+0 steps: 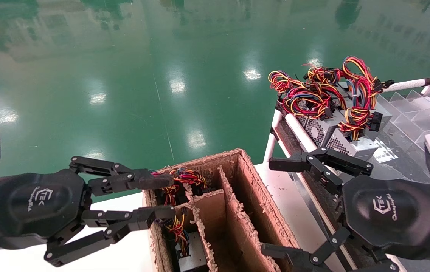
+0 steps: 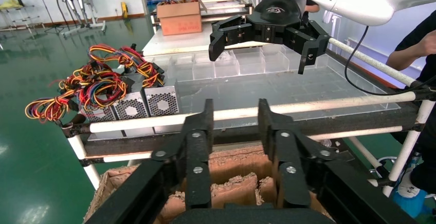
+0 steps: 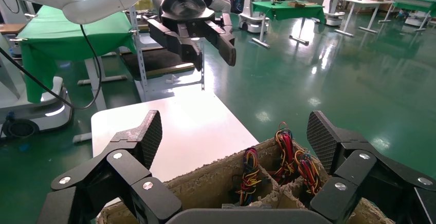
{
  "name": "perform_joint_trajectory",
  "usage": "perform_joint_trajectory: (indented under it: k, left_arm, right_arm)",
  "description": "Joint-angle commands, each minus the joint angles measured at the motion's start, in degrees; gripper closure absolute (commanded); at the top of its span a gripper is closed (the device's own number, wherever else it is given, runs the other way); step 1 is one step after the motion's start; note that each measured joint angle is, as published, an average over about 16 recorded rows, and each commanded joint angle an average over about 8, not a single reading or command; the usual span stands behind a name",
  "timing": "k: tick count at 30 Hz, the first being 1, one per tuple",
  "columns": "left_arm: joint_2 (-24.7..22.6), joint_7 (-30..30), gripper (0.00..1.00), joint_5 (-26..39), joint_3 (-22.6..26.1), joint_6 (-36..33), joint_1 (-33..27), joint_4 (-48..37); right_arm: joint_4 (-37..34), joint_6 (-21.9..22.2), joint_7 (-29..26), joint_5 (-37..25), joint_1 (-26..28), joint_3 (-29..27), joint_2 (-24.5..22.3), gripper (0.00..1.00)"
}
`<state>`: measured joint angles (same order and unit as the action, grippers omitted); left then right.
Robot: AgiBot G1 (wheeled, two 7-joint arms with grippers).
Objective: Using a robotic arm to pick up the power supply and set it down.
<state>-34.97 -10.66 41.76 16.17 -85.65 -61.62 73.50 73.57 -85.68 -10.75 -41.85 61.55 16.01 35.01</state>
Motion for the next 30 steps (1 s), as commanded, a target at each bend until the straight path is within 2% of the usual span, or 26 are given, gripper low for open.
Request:
perform_joint_trajectory:
  k: [1,9,10,17,18,23,30]
  left_arm:
    - [0.0,0.0,1.0,0.0,0.0,0.0,0.0,0.0]
    - [0.0,0.0,1.0,0.0,0.0,0.0,0.0,0.0]
    - [0.0,0.0,0.94,0.0,0.0,0.0,0.0,0.0]
    - [0.0,0.0,0.06,0.0,0.0,0.0,0.0,0.0]
    - [0.0,0.0,0.0,0.0,0.0,0.0,0.0,0.0]
    - [0.0,0.0,0.0,0.0,0.0,0.0,0.0,0.0]
    - [0.0,0.0,0.0,0.0,0.0,0.0,0.0,0.0]
  right_arm:
    - [0.0,0.0,0.0,0.0,0.0,0.0,0.0,0.0]
    - [0.0,0.0,0.0,0.0,0.0,0.0,0.0,0.0]
    - [0.0,0.0,0.0,0.0,0.0,0.0,0.0,0.0]
    - [0.0,0.0,0.0,0.0,0.0,0.0,0.0,0.0]
    - [0.0,0.0,0.0,0.0,0.0,0.0,0.0,0.0]
    - [-0.3,0.8,0.1,-0.9,0.0,0.3,0.2,0.0]
    - [-1.6,4.1,0.1,-4.9,0.7,1.8,2.2,0.0]
